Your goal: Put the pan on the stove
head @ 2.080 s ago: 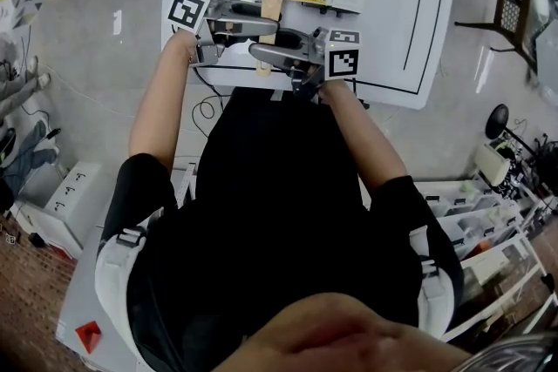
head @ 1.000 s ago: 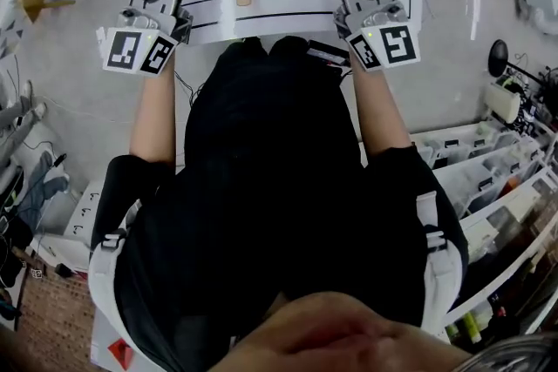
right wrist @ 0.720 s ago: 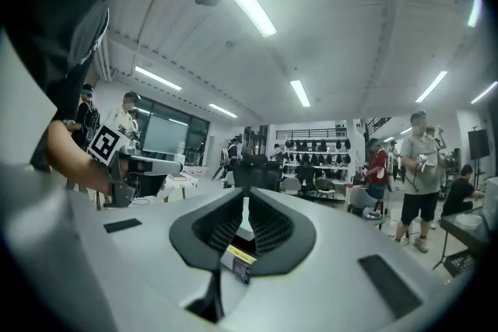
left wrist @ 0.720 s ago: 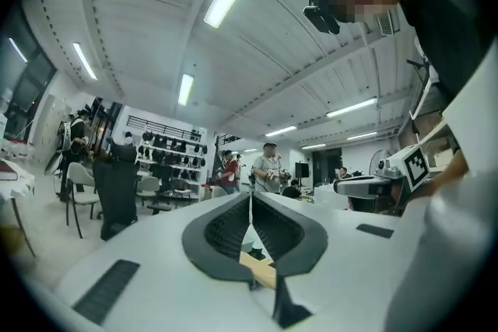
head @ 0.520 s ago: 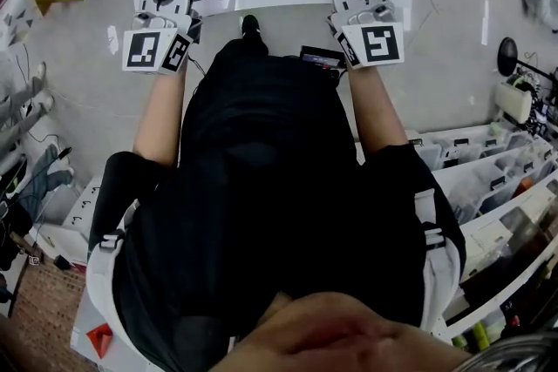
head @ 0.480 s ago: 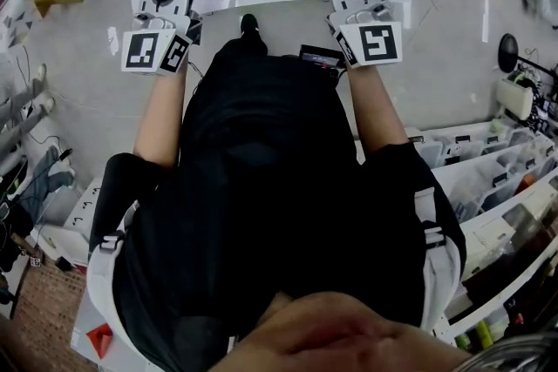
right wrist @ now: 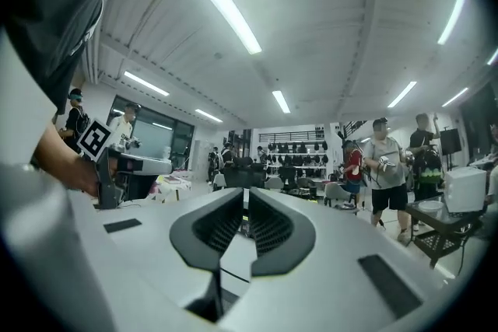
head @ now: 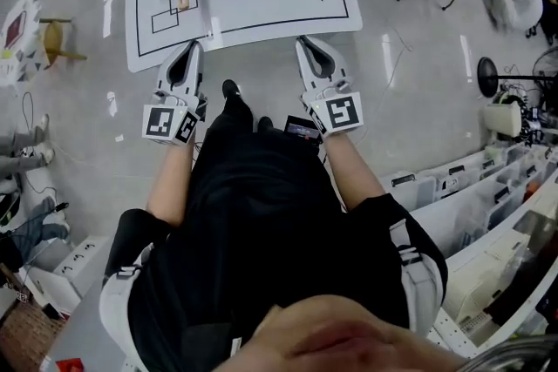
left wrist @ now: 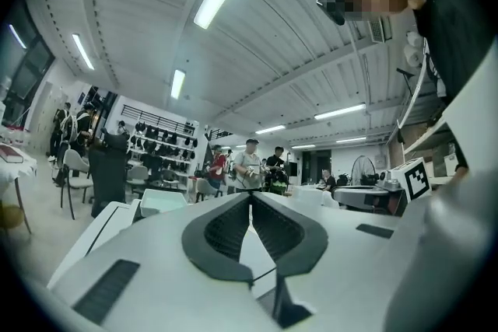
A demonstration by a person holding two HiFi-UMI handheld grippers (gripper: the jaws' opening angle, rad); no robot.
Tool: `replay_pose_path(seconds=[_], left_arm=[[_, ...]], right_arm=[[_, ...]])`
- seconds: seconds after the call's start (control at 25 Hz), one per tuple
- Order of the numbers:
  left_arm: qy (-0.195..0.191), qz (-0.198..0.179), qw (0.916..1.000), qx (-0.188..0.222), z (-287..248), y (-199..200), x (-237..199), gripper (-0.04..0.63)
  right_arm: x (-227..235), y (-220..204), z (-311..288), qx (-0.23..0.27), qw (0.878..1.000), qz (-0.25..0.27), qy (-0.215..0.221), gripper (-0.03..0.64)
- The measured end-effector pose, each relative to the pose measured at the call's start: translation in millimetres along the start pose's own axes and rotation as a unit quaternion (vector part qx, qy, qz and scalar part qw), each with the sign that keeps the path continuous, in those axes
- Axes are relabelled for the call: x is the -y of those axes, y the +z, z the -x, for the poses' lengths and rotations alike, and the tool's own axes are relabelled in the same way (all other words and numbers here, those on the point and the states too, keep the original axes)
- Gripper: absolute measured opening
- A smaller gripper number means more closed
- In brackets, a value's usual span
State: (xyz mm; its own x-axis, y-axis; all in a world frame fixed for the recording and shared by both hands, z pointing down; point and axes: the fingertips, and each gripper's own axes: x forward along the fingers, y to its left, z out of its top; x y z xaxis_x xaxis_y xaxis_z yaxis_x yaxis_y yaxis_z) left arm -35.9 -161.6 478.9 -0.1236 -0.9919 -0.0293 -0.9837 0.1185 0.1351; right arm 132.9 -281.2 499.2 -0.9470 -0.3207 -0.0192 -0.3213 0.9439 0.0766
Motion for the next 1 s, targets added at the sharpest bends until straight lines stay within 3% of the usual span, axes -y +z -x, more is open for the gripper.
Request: replay_pose_path(seconds=[0.44,0.72,1.0], left_arm=[[-0.008,-0.016,0.9998,-0.006,53.4,19.7,29.3,0.026],[-0.017,0.001,0.9997,0.02,78.2,38.2,8.7,0.026],[-0.03,0.02,0.9991,0.022,122.6,40.1,-35.6,0.026]], right_arm=[[-30.8,32.5,38.0,0.035,0.999,-0.028,-0.006,0.034],[-51.2,37.7,44.5,0.029,0.999,-0.025,-0.032,0.034],[-113.3,42.8,33.1,0.011,0.999,-0.016,-0.044,0.032]])
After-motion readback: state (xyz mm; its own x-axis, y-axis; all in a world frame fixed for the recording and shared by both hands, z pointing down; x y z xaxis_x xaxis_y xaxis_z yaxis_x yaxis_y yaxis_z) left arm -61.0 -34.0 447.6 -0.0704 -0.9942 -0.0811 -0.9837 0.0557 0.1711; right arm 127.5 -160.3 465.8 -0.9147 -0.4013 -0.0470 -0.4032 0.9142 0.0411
